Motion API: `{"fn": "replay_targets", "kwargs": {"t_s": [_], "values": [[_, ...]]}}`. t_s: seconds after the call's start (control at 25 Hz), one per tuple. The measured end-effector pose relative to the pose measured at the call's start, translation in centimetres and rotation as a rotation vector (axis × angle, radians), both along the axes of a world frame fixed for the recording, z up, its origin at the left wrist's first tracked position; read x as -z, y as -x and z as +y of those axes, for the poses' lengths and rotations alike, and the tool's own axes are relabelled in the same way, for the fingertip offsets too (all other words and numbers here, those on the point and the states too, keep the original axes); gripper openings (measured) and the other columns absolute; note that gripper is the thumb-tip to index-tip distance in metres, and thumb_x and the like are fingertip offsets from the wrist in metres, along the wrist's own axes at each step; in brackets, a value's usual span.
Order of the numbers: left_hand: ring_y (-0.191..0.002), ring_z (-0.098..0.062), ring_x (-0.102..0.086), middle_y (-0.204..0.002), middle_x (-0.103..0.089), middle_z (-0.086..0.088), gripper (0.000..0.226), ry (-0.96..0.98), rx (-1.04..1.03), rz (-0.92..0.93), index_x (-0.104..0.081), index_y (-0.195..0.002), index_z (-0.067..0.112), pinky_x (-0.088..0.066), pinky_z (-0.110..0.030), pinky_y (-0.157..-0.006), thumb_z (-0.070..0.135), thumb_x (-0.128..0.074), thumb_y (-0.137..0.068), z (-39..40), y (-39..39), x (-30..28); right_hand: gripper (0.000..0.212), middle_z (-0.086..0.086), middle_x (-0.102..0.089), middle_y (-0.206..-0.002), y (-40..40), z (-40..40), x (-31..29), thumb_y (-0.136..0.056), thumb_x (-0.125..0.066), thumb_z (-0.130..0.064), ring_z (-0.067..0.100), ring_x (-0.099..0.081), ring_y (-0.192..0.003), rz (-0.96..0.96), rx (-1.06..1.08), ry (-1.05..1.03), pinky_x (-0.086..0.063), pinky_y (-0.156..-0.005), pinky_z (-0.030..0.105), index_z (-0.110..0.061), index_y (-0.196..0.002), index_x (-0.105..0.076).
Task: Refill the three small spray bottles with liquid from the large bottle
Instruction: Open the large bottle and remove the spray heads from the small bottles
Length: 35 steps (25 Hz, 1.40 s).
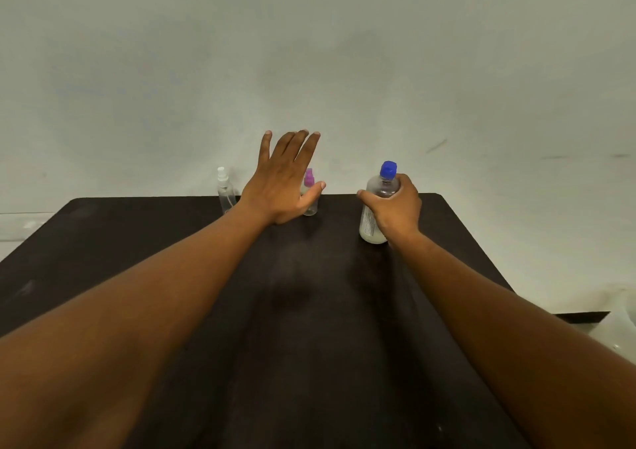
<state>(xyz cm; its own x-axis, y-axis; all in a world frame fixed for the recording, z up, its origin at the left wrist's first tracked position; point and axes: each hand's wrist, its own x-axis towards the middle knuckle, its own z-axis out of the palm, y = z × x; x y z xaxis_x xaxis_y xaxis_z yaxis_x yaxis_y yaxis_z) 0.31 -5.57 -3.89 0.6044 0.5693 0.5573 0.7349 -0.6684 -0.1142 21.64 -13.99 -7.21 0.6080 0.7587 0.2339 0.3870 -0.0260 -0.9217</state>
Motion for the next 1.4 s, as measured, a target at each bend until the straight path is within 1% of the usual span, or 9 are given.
{"fn": "replay_targets", "kwargs": {"t_s": [0.2, 0.32, 0.44, 0.64, 0.76, 0.92, 1.08, 1.2, 1.4], "values": [[-0.153, -0.029, -0.024, -0.166, -0.026, -0.007, 0.081, 0.020, 0.000, -0.009, -0.014, -0.162, 0.019, -0.003, -0.058, -0.125, 0.064, -0.031, -0.096, -7.4, 0.7, -2.0, 0.052, 0.000, -0.063, -0.110, 1.1, -7.0, -1.6, -0.081, -0.083, -0.032, 0.020, -0.063, -0.097, -0.103, -0.062, -0.008, -0.045, -0.083, 0.029, -0.014, -0.123, -0.058], [-0.156, -0.028, -0.018, -0.169, -0.019, -0.006, 0.079, 0.147, 0.006, -0.025, -0.008, -0.163, 0.022, -0.004, -0.057, -0.126, 0.063, -0.033, -0.099, -12.8, 1.0, -4.0, 0.054, 0.001, -0.064, -0.108, 2.0, -12.0, -3.3, -0.080, -0.084, -0.037, 0.020, -0.064, -0.095, -0.084, -0.082, -0.027, -0.045, -0.081, 0.029, -0.015, -0.122, -0.059], [-0.155, -0.028, -0.020, -0.169, -0.021, -0.005, 0.078, 0.199, 0.027, -0.017, -0.010, -0.163, 0.024, -0.009, -0.055, -0.126, 0.064, -0.035, -0.100, -16.6, 1.0, -6.1, 0.055, 0.000, -0.065, -0.109, 2.8, -15.8, -4.4, -0.078, -0.086, -0.041, 0.020, -0.064, -0.095, -0.071, -0.101, -0.047, -0.046, -0.080, 0.028, -0.018, -0.119, -0.059], [-0.149, -0.028, -0.036, -0.165, -0.033, -0.003, 0.074, 0.286, 0.082, -0.071, -0.024, -0.160, 0.026, -0.030, -0.048, -0.119, 0.063, -0.043, -0.099, -20.7, -0.1, -10.3, 0.050, -0.002, -0.064, -0.105, 4.1, -19.5, -6.2, -0.078, -0.086, -0.042, 0.013, -0.062, -0.082, -0.097, -0.096, -0.084, -0.044, -0.066, 0.016, -0.023, -0.114, -0.056], [-0.129, -0.024, -0.057, -0.149, -0.054, -0.004, 0.067, 0.453, 0.152, -0.171, -0.043, -0.151, 0.026, -0.047, -0.038, -0.104, 0.061, -0.057, -0.095, -21.8, -1.1, -12.0, 0.051, -0.003, -0.062, -0.106, 4.7, -20.5, -6.7, -0.079, -0.085, -0.041, 0.010, -0.059, -0.080, -0.100, -0.097, -0.088, -0.042, -0.066, 0.014, -0.024, -0.114, -0.054], [-0.103, -0.018, -0.067, -0.120, -0.072, -0.004, 0.042, 0.516, 0.260, -0.233, -0.068, -0.129, 0.023, -0.049, -0.024, -0.083, 0.040, -0.074, -0.091, -23.0, -2.8, -14.6, 0.056, -0.004, -0.060, -0.111, 5.2, -21.1, -7.0, -0.079, -0.085, -0.043, 0.016, -0.061, -0.091, -0.112, -0.102, -0.068, -0.047, -0.080, 0.025, -0.023, -0.120, -0.053], [-0.088, -0.008, -0.063, -0.112, -0.074, -0.001, 0.030, 0.492, 0.301, -0.095, -0.075, -0.120, 0.022, -0.052, -0.026, -0.084, 0.015, -0.075, -0.091, -23.4, -4.1, -15.5, 0.058, -0.004, -0.061, -0.112, 5.6, -21.3, -7.1, -0.076, -0.087, -0.043, 0.015, -0.061, -0.093, -0.122, -0.134, -0.065, -0.045, -0.081, 0.025, -0.023, -0.119, -0.053], [-0.090, -0.011, -0.065, -0.114, -0.075, -0.003, 0.028, 0.473, 0.310, 0.005, -0.078, -0.115, 0.016, -0.055, -0.027, -0.085, 0.004, -0.073, -0.090, -23.6, -4.6, -15.3, 0.060, -0.005, -0.060, -0.110, 5.6, -21.4, -7.2, -0.075, -0.088, -0.044, 0.015, -0.061, -0.095, -0.118, -0.142, -0.065, -0.045, -0.081, 0.024, -0.023, -0.120, -0.054], [-0.092, -0.017, -0.070, -0.107, -0.077, -0.007, 0.024, 0.470, 0.290, 0.002, -0.079, -0.109, 0.011, -0.058, -0.029, -0.084, 0.002, -0.077, -0.086, -23.6, -5.0, -14.9, 0.064, -0.006, -0.060, -0.111, 5.3, -21.4, -6.9, -0.075, -0.088, -0.044, 0.015, -0.061, -0.096, -0.130, -0.148, -0.060, -0.045, -0.082, 0.024, -0.021, -0.125, -0.056]]}}
